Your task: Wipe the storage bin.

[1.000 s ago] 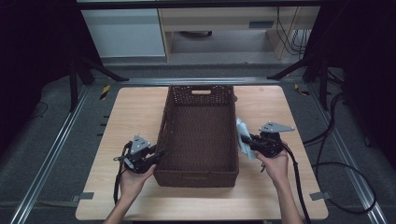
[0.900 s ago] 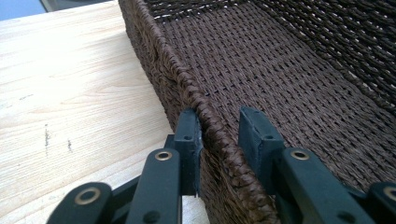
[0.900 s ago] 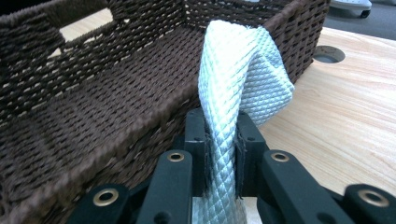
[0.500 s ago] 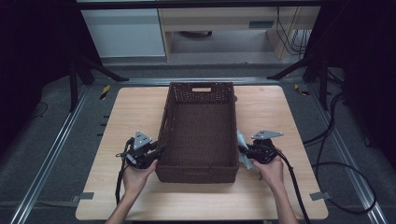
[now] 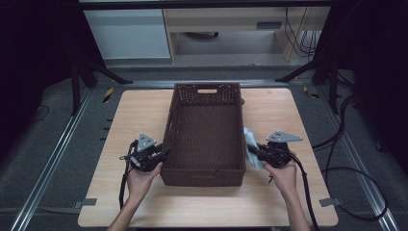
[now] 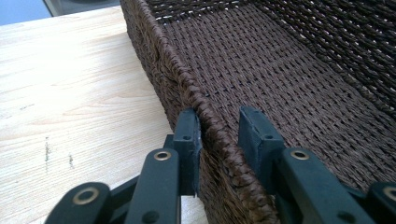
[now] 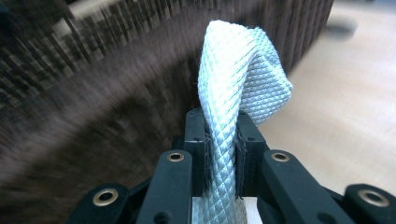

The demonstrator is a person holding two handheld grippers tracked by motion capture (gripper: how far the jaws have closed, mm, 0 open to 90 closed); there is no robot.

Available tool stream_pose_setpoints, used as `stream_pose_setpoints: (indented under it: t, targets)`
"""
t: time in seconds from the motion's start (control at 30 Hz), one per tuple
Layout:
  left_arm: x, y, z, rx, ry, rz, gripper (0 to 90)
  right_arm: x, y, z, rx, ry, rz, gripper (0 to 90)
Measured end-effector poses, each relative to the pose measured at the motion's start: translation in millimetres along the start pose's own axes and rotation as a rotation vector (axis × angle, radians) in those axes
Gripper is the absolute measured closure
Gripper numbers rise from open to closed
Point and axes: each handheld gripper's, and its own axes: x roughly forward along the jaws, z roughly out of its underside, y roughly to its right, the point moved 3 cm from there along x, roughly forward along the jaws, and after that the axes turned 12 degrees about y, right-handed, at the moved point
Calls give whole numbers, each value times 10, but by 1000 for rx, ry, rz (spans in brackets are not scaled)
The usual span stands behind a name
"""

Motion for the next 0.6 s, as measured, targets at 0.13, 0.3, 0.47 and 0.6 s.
stream_pose_setpoints:
  t: [0.13, 0.3, 0.47, 0.6]
  targets:
    - [-1, 3, 0, 2, -1, -2, 682, -92, -65, -84, -25, 22, -13, 792]
    - [0, 1, 0, -1, -1, -5, 683, -16, -36, 72, -15, -56, -3, 793]
    - [-1, 11, 4, 2, 1, -10, 683, 75, -14, 313, 12, -158, 19, 793]
    - [0, 9, 1, 5, -3, -7, 682, 147, -33, 478, 40, -232, 36, 792]
